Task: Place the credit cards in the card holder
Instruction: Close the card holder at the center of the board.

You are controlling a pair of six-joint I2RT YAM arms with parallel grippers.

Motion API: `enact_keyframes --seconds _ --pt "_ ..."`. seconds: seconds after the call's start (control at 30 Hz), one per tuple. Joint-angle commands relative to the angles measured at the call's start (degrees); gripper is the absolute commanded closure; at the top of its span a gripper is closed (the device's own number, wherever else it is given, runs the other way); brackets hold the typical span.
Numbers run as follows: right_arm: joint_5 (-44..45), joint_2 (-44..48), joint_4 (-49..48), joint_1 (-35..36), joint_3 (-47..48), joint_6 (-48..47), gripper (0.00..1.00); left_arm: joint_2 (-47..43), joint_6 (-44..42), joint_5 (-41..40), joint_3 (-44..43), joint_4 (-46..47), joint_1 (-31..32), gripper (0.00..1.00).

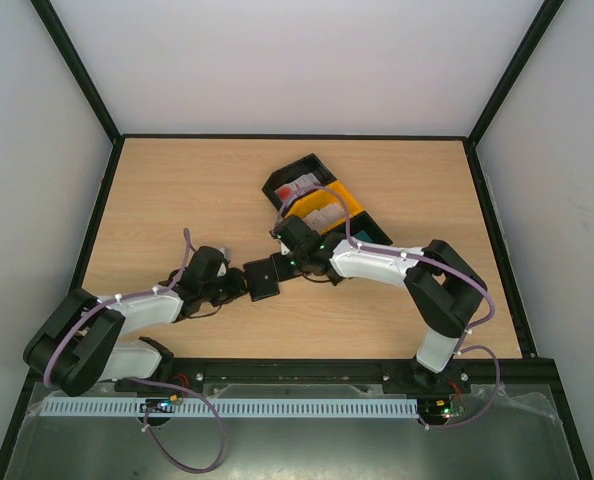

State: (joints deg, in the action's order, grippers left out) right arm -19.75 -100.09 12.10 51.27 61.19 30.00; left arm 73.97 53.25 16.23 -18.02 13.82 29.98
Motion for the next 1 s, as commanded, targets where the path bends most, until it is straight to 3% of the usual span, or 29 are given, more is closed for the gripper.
enact_keyframes --seconds 0.0,0.23,0.4,0.7,0.97 --pt "7.7 0.9 5.3 -0.3 3.7 1.1 0.96 0.5 0.3 -1.2 0.9 -0.5 0.2 0.69" --pt "12.4 -1.6 10.6 0.7 7.3 0.4 0.69 0.1 0.4 -1.0 1.0 -0.6 0.3 0.67" --pt "18.6 -6.1 15.1 3.6 12.9 0.0 0.63 0.2 0.5 -1.2 1.1 -0.6 0.3 0.67" --pt "21.0 -9.3 17.4 4.8 15.1 0.5 0.66 0.3 0.5 -1.0 1.3 -0.6 0.4 0.67" --pt "22.5 -8.9 18.0 4.9 15.2 1.4 0.85 0.3 0.4 -0.9 1.3 -0.5 0.4 0.67"
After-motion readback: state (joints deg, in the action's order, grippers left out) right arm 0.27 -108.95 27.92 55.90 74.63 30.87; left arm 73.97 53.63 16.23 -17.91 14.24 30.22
